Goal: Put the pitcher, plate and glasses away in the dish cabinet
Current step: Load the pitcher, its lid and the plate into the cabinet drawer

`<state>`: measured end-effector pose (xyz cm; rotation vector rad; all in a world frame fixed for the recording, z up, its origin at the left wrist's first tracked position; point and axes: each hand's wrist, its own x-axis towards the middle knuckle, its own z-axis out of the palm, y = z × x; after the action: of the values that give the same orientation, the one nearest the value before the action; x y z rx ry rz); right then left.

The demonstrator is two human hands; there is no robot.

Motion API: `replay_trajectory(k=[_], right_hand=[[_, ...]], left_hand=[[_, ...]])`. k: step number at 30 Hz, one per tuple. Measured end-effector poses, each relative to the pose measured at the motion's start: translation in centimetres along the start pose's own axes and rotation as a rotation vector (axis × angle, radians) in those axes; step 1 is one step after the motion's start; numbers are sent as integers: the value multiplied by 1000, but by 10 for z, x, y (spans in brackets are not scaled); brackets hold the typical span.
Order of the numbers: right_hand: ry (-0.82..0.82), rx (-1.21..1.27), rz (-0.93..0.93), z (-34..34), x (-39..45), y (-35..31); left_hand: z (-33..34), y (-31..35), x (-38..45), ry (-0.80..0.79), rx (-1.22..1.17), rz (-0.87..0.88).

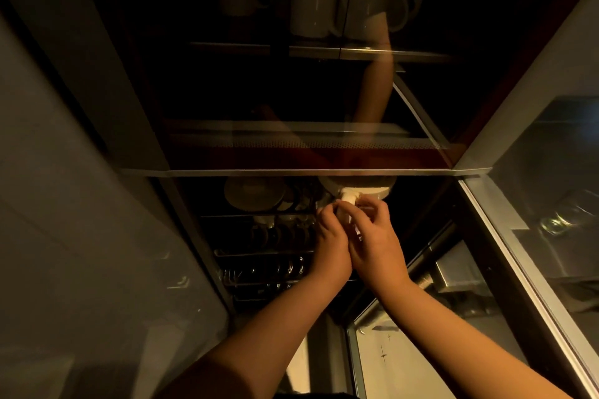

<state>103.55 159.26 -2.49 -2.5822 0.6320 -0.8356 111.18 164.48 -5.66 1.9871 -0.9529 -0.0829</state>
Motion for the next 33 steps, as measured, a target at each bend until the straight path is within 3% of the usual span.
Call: replay_trajectory(k=[5, 8, 10, 24, 33], right_hand=[[104, 203, 148, 4, 3, -4], [148, 324, 204, 4, 5, -7], [159, 364, 228, 4, 5, -9], [282, 465, 408, 4, 20, -9], [193, 402, 520, 9, 23, 4]], left_hand=[[-4, 6, 4, -97, 22, 43], [-9, 9, 0, -233, -41, -5], [-10, 6, -4, -276, 128, 35], [-11, 12, 4, -315, 159, 165], [-7, 20, 21, -314, 183, 127]])
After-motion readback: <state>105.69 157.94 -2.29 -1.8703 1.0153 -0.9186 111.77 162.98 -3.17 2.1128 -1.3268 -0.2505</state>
